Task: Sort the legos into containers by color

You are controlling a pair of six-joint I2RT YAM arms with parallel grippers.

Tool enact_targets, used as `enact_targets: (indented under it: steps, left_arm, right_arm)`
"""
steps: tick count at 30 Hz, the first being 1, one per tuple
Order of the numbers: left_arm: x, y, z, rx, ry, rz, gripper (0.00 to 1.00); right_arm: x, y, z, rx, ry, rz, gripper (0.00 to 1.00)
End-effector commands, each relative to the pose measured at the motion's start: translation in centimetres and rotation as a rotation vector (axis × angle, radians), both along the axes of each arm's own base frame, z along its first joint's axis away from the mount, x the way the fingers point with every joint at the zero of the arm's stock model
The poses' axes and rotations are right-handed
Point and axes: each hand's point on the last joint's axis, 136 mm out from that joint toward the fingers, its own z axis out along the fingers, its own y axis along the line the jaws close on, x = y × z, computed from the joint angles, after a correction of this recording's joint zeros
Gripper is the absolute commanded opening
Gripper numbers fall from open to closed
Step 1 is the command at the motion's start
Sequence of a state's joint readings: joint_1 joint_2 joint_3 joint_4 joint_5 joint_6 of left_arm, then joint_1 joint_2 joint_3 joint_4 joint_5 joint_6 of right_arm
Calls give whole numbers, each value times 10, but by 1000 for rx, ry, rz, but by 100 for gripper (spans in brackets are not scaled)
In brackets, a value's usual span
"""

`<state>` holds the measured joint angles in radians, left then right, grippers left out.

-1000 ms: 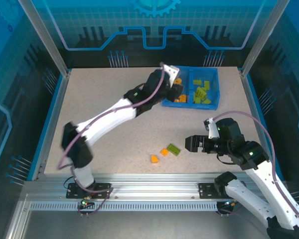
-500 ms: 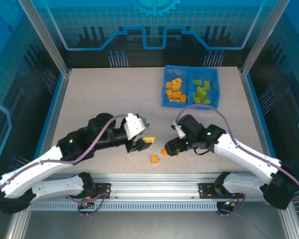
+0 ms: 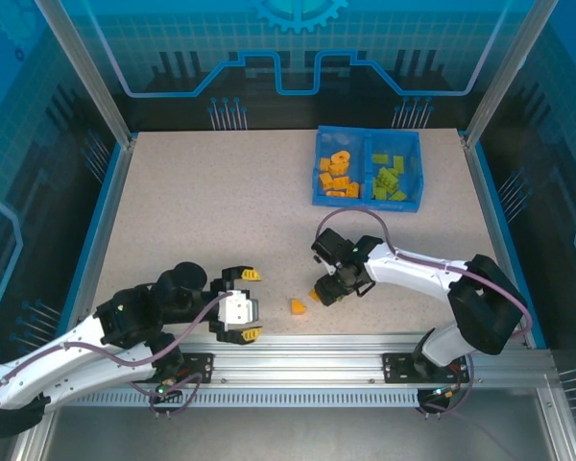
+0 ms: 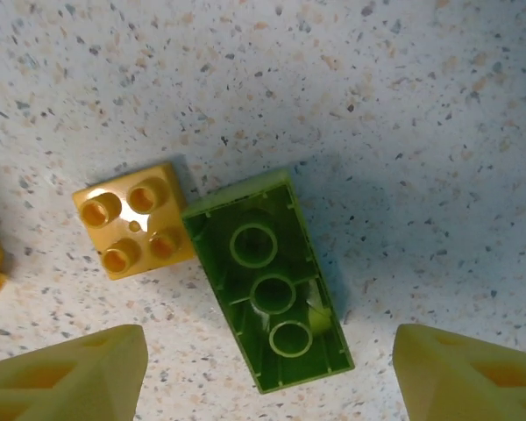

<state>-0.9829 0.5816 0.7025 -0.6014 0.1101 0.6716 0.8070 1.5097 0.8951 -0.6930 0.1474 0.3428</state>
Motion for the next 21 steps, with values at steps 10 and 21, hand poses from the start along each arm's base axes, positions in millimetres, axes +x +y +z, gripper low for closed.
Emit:
enact_targets:
  steps: [10,21]
  left_arm:
    - [9,0,-11,9,-98,2,99]
    - [24,5,3,-34,-165,86,99]
  right_arm:
    - [1,1,-31,-64,31,-54,36]
    - [31,-4,64,147,-248,-183,25]
